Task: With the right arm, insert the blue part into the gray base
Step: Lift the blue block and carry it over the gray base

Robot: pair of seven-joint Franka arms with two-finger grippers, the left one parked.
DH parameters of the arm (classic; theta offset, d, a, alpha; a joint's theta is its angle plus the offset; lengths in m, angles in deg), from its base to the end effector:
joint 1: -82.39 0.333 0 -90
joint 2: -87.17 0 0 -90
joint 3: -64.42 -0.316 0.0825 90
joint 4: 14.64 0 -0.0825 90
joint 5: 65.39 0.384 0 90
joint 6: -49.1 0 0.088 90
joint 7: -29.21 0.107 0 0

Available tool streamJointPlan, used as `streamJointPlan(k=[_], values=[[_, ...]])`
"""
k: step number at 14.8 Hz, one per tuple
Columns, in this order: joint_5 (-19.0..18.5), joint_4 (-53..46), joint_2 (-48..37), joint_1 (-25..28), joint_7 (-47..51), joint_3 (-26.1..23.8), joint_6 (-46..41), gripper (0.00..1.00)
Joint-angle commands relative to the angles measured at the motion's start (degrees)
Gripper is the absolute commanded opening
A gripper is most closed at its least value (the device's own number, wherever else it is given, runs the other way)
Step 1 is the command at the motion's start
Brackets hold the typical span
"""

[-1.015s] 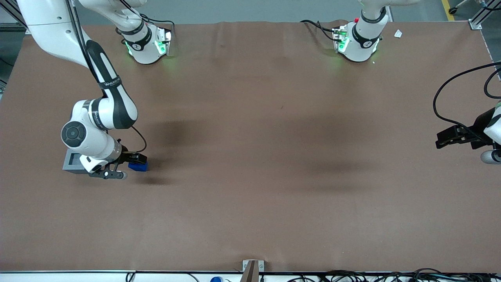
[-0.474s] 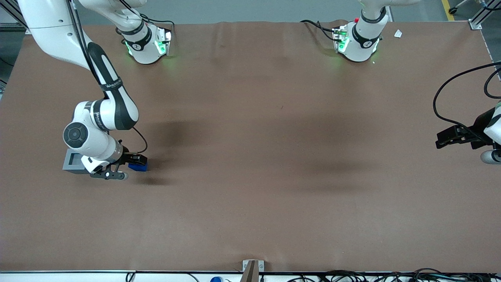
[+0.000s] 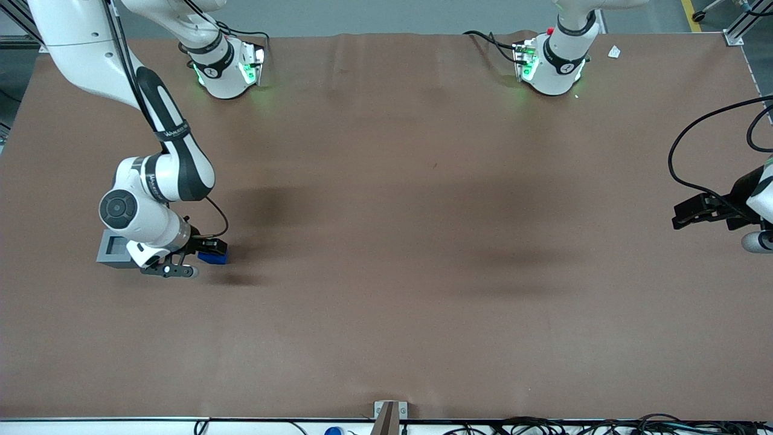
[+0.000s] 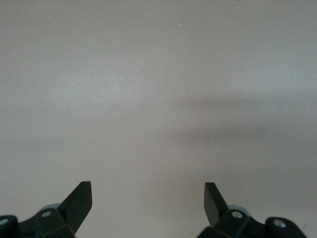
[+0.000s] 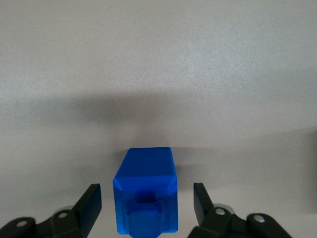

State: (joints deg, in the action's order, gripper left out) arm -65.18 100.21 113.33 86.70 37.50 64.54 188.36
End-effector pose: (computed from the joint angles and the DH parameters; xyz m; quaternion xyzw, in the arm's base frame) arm 0.6022 0.0442 0.2241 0.9992 -0.0371 -0.0153 0.0010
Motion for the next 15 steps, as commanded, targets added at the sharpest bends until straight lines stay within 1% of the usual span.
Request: streamJointPlan(k=[1, 4, 5, 7, 9, 11, 12, 14, 15], values=[[0.4, 0.2, -0.1, 0.4, 0.3, 0.1, 0.2, 0.68], [0.4, 0.1, -0.1, 0.4, 0.2, 0.2, 0.0, 0.49], [0.4, 0.0, -0.1, 0.5, 0.5, 0.1, 0.0, 0.45], [0.4, -0.1, -0.1, 0.5, 0.2, 0.2, 0.0, 0.41], [0.4, -0.8, -0.1, 0.3, -0.1, 0.2, -0.1, 0.34], [0.4, -1.3, -0.3, 0.3, -0.3, 0.2, -0.7, 0.31], [0.4, -2.3, -0.8, -0.1, -0.4, 0.2, -2.6, 0.28], [0.3, -6.5, -0.9, -0.8, -0.7, 0.5, -10.0, 0.27], [0.3, -8.1, -1.0, -1.8, -1.1, 0.4, -12.4, 0.27]])
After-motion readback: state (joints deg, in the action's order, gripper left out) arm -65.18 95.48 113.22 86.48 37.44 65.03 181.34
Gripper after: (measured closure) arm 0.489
